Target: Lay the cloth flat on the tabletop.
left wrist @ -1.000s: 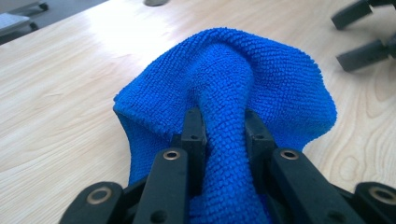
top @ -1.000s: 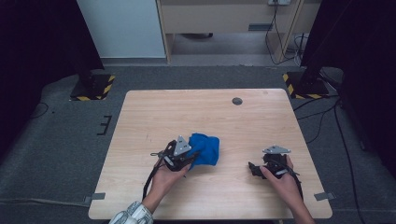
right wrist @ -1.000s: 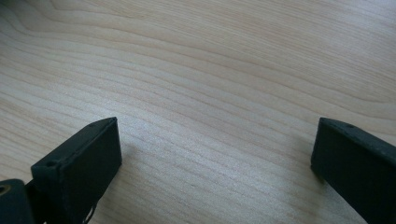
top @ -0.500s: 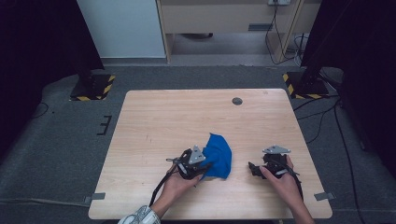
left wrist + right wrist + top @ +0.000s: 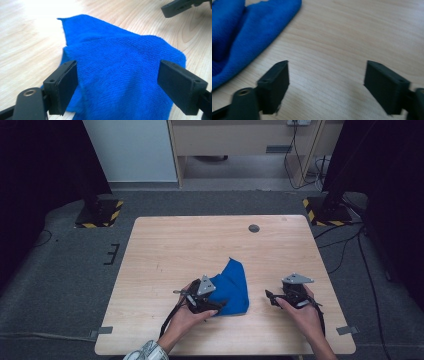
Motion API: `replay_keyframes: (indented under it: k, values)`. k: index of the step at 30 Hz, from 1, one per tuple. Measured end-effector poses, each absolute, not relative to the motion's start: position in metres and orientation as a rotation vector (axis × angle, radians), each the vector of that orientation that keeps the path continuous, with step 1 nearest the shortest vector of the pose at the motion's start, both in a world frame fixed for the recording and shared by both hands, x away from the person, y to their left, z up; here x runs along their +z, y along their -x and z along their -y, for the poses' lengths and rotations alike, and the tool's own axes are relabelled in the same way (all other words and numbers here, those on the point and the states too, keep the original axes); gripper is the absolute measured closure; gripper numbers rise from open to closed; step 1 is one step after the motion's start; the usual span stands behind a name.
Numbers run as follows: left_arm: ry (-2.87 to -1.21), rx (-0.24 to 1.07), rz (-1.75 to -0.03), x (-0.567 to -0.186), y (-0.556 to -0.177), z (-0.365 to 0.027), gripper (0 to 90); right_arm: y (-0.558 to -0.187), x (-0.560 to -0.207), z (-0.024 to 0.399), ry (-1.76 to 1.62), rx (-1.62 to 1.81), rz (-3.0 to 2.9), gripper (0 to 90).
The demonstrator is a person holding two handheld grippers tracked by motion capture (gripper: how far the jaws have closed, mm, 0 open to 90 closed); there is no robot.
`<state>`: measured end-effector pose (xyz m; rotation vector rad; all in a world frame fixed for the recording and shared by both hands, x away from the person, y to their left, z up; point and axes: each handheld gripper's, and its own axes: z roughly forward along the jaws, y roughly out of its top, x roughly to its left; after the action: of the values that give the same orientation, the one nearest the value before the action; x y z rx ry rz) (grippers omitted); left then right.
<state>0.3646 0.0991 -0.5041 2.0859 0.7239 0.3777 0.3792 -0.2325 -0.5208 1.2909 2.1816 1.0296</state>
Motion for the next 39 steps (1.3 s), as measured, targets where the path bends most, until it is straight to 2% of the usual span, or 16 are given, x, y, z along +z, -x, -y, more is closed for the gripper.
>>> replay_keyframes:
  k: [5, 9, 15, 20, 27, 31, 34, 39]
  values:
    - [-2.048, 0.396, -0.75, -0.495, -0.364, -0.118, 14.9, -0.383, -0.509, 0.22, -1.223, 1.07, -2.218, 43.3]
    - [-2.026, 0.417, -0.795, -0.491, -0.365, -0.137, 18.0, -0.39, -0.508, 0.203, -1.187, 1.077, -2.269, 55.9]
    - [-2.03, 0.477, -0.86, -0.49, -0.373, -0.163, 29.6, -0.402, -0.503, 0.179, -1.141, 1.093, -2.302, 73.3]
    - [-2.028, 0.47, -0.915, -0.496, -0.383, -0.174, 38.6, -0.411, -0.5, 0.165, -1.108, 1.094, -2.341, 81.6]
    - [-2.05, 0.451, -0.951, -0.504, -0.401, -0.166, 45.0, -0.43, -0.502, 0.152, -1.103, 1.085, -2.342, 78.1]
    - [-2.073, 0.427, -0.948, -0.508, -0.405, -0.158, 46.8, -0.443, -0.501, 0.148, -1.131, 1.093, -2.34, 69.4]
    - [-2.09, 0.439, -0.943, -0.51, -0.406, -0.154, 46.4, -0.45, -0.5, 0.145, -1.15, 1.093, -2.321, 58.5]
    - [-2.126, 0.446, -0.942, -0.517, -0.41, -0.148, 43.9, -0.452, -0.504, 0.141, -1.158, 1.07, -2.329, 58.8]
